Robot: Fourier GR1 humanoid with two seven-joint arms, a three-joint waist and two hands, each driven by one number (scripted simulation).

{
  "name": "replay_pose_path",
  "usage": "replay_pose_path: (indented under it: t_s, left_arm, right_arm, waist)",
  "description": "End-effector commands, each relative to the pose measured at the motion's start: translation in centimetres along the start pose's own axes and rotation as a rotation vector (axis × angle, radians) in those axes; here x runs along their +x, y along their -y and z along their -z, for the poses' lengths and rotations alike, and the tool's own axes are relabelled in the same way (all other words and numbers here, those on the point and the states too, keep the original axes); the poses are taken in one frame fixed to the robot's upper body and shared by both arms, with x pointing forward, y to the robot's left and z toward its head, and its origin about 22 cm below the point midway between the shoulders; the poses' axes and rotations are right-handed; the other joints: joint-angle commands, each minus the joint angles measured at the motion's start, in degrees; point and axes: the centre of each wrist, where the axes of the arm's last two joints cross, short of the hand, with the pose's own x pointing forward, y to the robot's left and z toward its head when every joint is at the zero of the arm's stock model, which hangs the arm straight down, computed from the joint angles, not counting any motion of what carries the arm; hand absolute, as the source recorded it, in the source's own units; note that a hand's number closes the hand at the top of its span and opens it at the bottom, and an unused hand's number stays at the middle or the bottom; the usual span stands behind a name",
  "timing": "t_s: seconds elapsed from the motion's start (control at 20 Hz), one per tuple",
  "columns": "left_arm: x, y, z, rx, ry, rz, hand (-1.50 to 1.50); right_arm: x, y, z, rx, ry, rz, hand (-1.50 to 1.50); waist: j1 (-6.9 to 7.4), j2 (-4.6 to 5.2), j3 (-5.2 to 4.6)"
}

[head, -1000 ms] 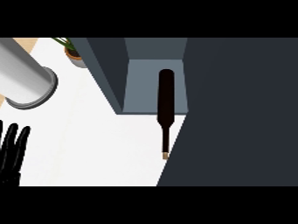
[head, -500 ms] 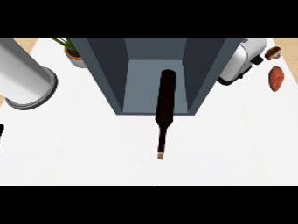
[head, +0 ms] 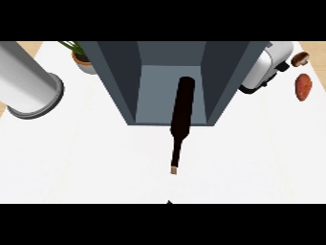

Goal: Pick up the wine, place it into the cabinet and close the cabinet

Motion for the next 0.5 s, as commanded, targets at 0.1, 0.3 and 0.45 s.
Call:
replay_pose_path:
  t_s: [0.1, 0.3, 0.45]
  left_arm:
    - [0.7, -0.2, 1.0, -0.022, -0.014, -0.051, -1.50]
    - [0.3, -0.1, 1.9, -0.028, -0.011, -0.060, -1.50]
    - [-0.6, 0.3, 0.9, -0.036, -0.016, -0.084, -1.50]
  right_arm:
    - [0.9, -3.9, 2.3, 0.097, 0.099, -0.012, 1.50]
    - [1.3, -3.3, 4.4, 0.082, 0.095, -0.037, 1.50]
    - [1.8, -3.6, 5.1, 0.082, 0.103, -0.027, 1.50]
  waist:
    - [0.45, 0.20, -0.03]
    - [0.49, 0.54, 0.04]
    - [1.21, 0.41, -0.03]
